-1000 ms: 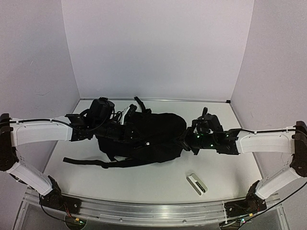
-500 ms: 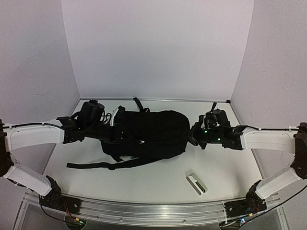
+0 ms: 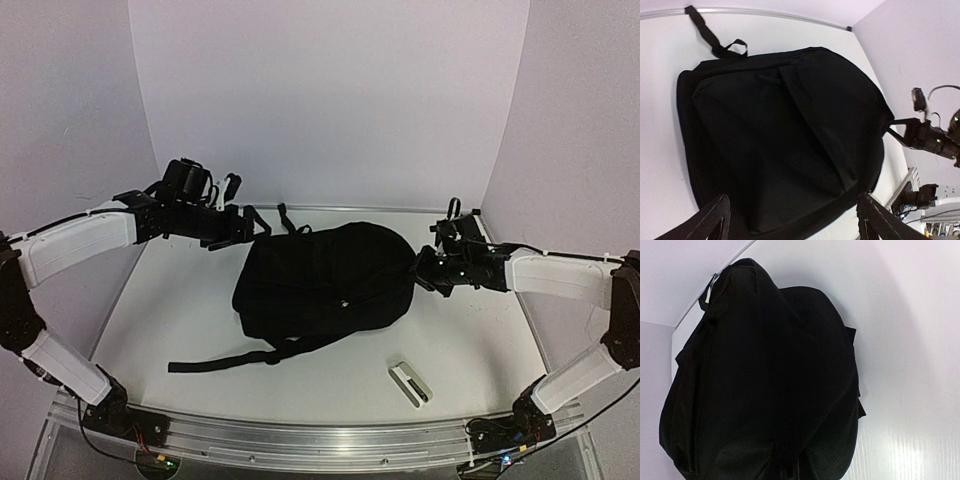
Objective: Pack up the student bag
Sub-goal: Zip the student bag at the center of the board, then adjust the student bag at the center of the board.
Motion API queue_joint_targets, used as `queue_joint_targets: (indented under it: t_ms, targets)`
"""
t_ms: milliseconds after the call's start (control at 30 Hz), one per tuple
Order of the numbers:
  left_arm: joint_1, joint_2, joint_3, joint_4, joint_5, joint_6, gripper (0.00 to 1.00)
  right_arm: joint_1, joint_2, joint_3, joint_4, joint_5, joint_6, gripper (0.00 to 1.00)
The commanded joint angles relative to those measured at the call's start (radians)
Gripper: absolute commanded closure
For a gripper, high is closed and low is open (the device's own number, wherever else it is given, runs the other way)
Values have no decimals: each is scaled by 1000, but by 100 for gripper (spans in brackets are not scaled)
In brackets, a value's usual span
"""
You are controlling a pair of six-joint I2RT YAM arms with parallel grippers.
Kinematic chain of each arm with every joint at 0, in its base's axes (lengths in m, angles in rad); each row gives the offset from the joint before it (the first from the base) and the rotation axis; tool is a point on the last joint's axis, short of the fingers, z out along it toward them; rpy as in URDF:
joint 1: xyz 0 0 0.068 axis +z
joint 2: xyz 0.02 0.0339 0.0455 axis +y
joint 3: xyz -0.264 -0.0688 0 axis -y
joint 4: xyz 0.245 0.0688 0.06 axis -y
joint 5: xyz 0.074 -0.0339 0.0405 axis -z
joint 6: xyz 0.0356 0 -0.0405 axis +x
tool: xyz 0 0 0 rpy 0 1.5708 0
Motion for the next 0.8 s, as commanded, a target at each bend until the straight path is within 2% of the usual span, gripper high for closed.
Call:
queue_joint_targets:
  t_ms: [0, 233, 367, 467, 667, 700, 767]
  targets:
    - [37, 135, 63, -42, 3, 20, 12, -27, 24, 76, -4, 80, -67, 100]
    - [87, 315, 125, 53, 87, -6, 10, -29, 47, 87, -6, 62, -76, 100]
    - [92, 411, 199, 74, 64, 14, 10, -28, 50, 83, -5, 51, -82, 100]
    - [98, 482, 255, 76, 35, 30, 14, -29, 50, 79, -4, 46, -83, 100]
    - [101, 606, 324, 52, 52, 40, 38, -30, 56, 79, -3, 50, -92, 100]
    - [101, 615, 324, 54, 51, 41, 44, -29, 59, 80, -2, 52, -95, 100]
    - [101, 625, 322, 61, 66, 41, 65, -29, 70, 89, -1, 56, -103, 100]
